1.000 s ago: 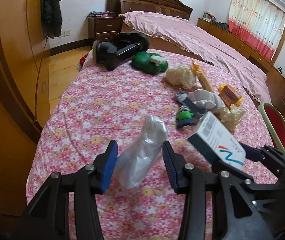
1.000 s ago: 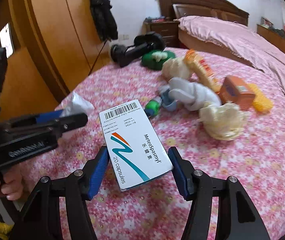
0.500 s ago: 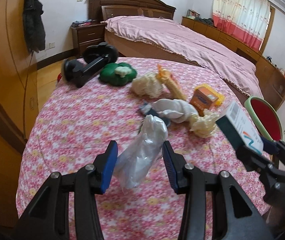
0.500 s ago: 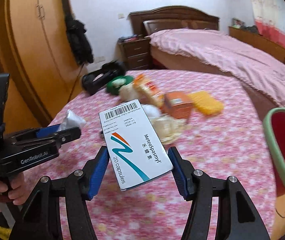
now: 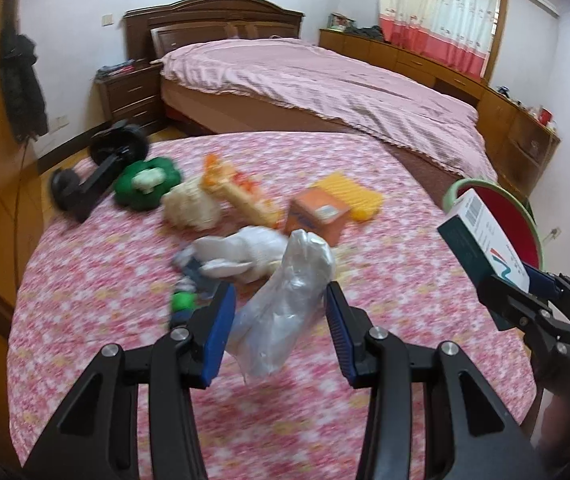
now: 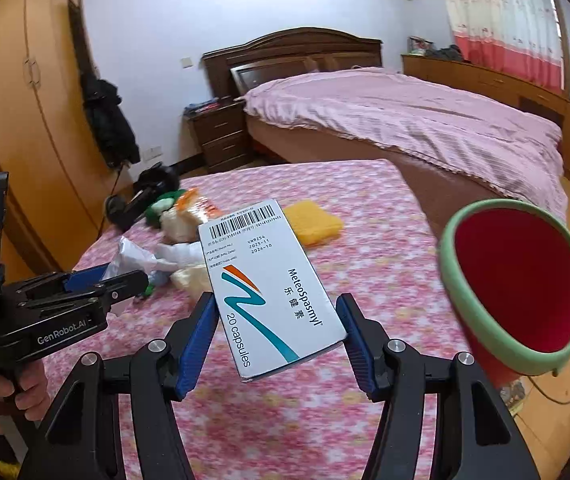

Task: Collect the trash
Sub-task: 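Carry the box and bag over the red bucket and open both tools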

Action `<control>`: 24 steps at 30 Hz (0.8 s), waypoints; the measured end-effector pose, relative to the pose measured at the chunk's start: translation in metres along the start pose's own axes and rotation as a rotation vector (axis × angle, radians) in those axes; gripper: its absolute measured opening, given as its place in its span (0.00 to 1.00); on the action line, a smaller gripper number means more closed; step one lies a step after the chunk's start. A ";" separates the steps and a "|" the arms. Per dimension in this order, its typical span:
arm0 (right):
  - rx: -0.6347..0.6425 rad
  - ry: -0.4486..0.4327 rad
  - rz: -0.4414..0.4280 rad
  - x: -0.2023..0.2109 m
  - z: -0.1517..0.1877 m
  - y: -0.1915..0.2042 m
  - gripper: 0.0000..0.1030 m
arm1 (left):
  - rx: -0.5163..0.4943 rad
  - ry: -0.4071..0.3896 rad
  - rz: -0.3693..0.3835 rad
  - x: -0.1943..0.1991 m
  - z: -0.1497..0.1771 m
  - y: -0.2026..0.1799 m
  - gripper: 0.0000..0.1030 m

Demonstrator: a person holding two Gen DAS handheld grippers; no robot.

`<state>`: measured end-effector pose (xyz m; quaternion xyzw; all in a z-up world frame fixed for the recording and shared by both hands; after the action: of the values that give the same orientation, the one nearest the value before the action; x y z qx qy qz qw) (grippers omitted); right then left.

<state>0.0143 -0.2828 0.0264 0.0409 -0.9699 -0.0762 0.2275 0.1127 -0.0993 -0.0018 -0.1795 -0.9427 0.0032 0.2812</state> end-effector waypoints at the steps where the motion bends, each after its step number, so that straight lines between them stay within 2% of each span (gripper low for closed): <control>1: -0.008 -0.002 0.011 0.002 0.000 -0.006 0.60 | -0.010 -0.002 0.014 -0.002 -0.002 -0.008 0.45; 15: -0.115 -0.029 0.169 0.024 -0.002 -0.097 0.60 | -0.100 0.013 0.151 -0.041 -0.019 -0.102 0.45; 24: -0.177 -0.031 0.286 0.035 0.000 -0.154 0.60 | -0.166 0.005 0.278 -0.067 -0.028 -0.169 0.45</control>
<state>-0.0097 -0.4389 0.0161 -0.1187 -0.9588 -0.1286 0.2237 0.1228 -0.2830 0.0044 -0.3311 -0.9051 -0.0364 0.2644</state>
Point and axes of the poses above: each gripper's, at about its wrist camera, not at the fingertips, and x roughly against the way its jaws point, y to its left, z to its underside, the point moved 2 cm from there along -x, roughly the way its jaws point, and after that the axes turned 14 degrees about -y, right-handed, at the moved point
